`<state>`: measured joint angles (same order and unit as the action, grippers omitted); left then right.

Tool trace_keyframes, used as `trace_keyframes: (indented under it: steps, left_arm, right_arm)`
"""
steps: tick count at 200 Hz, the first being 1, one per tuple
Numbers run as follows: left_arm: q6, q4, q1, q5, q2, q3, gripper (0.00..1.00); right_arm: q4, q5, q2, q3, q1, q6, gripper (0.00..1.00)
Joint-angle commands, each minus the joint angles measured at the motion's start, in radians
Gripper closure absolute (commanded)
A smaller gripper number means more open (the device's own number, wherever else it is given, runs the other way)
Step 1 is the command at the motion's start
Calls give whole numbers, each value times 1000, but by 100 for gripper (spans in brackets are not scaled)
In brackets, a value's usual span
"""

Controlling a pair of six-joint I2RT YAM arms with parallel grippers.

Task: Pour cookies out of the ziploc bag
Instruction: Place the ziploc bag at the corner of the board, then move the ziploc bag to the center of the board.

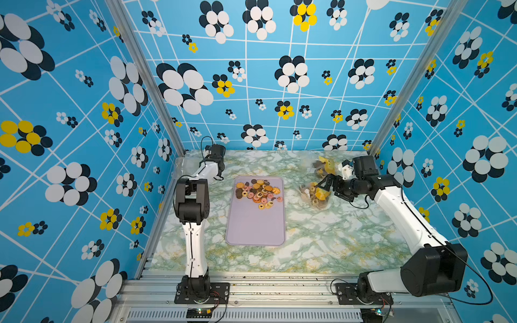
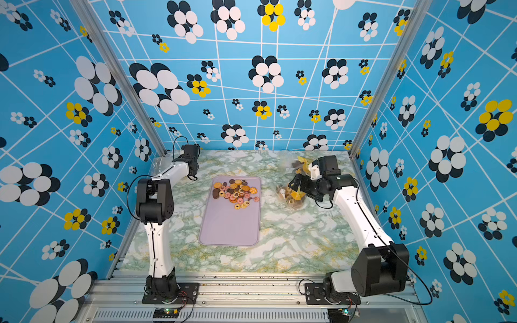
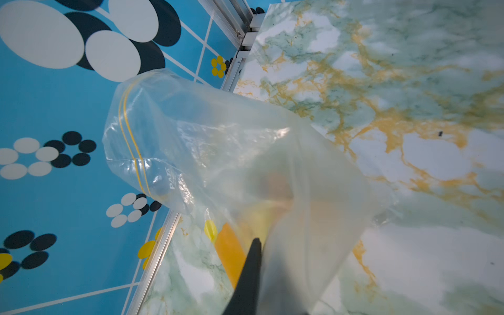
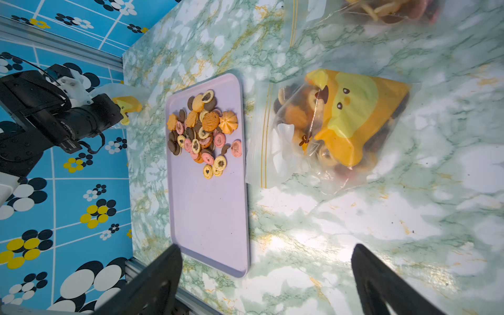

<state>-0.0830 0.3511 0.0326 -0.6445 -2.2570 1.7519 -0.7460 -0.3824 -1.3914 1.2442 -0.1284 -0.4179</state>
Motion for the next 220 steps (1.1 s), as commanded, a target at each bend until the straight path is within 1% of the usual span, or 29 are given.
trace_keyframes:
  steps: [1,12,14,16,31,37,47,56,82,104,131,143,152,169,179,182,190,208,220]
  left_arm:
    - [-15,-43,13,4,59,-64,73]
    - [-20,-49,18,25,86,-93,59]
    - [-22,-49,18,28,90,-96,58]
    - [-23,-49,18,32,95,-98,53]
    - [-35,-35,21,41,131,-113,29]
    - [-42,-27,21,47,148,-119,23]
    - [-49,-24,21,56,180,-131,9]
    - [-55,-21,22,64,208,-139,0]
    - [-75,49,18,127,267,-111,0]
    - [-125,158,14,253,305,-61,1]
    - [-241,233,11,551,379,-77,0]
    - [-288,233,7,700,402,-114,1]
    - [-322,218,8,801,453,-155,1]
    - [-370,182,7,981,502,-222,1]
    - [-399,163,7,1059,521,-259,0]
    - [-409,158,7,1078,527,-268,1]
    - [-429,149,7,1121,535,-290,0]
    - [-464,128,8,1200,541,-322,1]
    - [-475,130,7,1241,533,-318,1]
  right_arm:
    - [-43,55,31,-31,4,27,1]
    - [-44,68,31,-38,4,32,1]
    - [-45,69,31,-39,4,32,1]
    - [-45,71,31,-39,4,33,1]
    - [-47,80,25,-41,4,38,1]
    - [-46,80,22,-40,4,40,1]
    - [-43,74,10,-37,1,42,1]
    - [-42,68,-4,-29,0,44,1]
    - [-36,61,-54,7,-19,46,4]
    - [-42,62,-119,66,-53,51,6]
    - [-66,59,-215,160,-89,60,14]
    - [-83,55,-258,206,-98,66,22]
    - [-99,50,-291,241,-102,73,27]
    - [-139,37,-358,316,-110,82,41]
    - [-165,30,-400,348,-113,87,47]
    - [-174,30,-411,385,-115,89,49]
    - [-197,29,-440,423,-121,93,53]
    - [-253,34,-505,498,-136,105,55]
    - [-302,36,-549,553,-149,118,56]
